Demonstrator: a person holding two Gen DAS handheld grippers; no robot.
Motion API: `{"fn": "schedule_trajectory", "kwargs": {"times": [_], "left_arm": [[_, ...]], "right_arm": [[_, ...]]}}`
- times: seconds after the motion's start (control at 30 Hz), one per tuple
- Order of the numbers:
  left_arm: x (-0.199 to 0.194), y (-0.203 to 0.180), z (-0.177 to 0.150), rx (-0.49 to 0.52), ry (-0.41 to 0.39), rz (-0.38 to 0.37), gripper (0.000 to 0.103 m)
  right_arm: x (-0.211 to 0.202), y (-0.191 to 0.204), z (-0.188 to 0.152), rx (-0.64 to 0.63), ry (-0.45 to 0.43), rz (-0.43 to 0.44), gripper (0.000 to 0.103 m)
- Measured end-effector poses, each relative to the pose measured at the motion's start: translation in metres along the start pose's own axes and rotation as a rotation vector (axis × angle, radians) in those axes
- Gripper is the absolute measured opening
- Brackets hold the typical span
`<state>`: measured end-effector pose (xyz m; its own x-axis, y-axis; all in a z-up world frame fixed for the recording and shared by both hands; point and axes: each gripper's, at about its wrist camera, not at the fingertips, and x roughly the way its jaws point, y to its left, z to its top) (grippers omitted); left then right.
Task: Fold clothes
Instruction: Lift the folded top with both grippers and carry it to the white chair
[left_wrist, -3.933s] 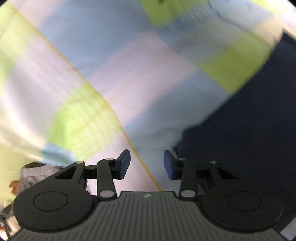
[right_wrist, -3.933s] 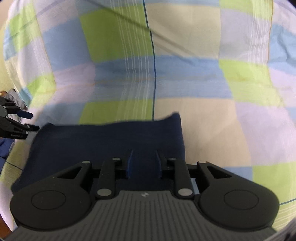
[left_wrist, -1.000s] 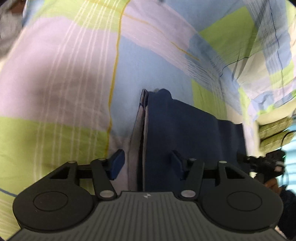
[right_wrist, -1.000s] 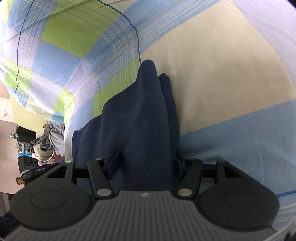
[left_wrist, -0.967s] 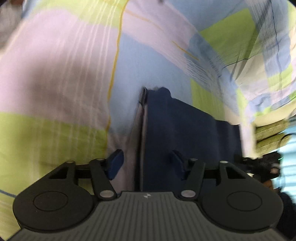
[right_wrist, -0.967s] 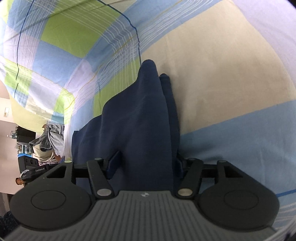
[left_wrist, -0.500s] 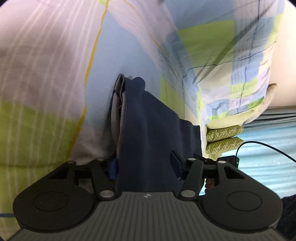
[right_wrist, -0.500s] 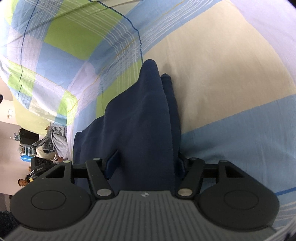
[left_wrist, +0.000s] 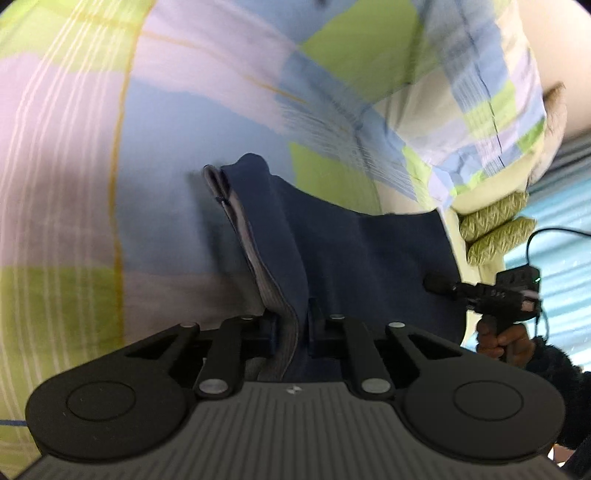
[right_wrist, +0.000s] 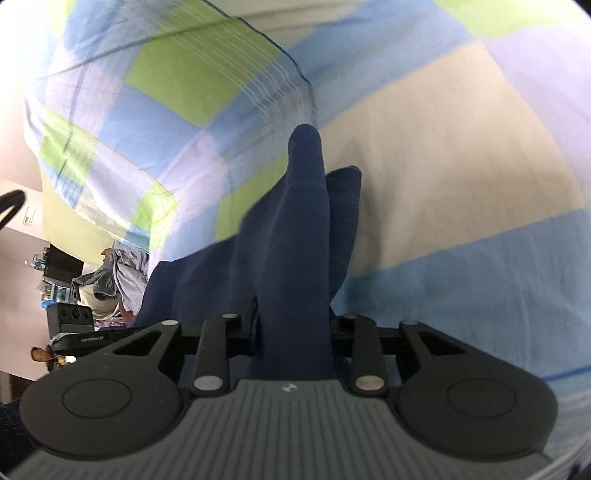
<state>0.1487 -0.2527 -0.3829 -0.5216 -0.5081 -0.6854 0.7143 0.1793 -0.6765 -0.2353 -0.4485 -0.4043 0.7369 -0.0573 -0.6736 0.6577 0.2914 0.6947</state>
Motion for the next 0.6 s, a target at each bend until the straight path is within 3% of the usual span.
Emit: {"fn": "schedule_trajectory", "kwargs": {"times": [0.17, 0.37, 0.6], "left_arm": [[0.009, -0.038, 0.010, 0.100, 0.061, -0.013, 0.013], [0.058, -0.108, 0.019, 0.274, 0.201, -0.097, 0.013], [0.154, -0.254, -0.021, 0.559, 0.432, -0.243, 0.013]], "right_arm": [[-0.031, 0.019, -0.018, 0.049, -0.072, -0.057, 0.023], [-0.110, -0.005, -0.057, 0.203, -0.224, -0.134, 0.023], [-0.248, -0.040, -0.175, 0.428, -0.490, -0.271, 0.023]]}}
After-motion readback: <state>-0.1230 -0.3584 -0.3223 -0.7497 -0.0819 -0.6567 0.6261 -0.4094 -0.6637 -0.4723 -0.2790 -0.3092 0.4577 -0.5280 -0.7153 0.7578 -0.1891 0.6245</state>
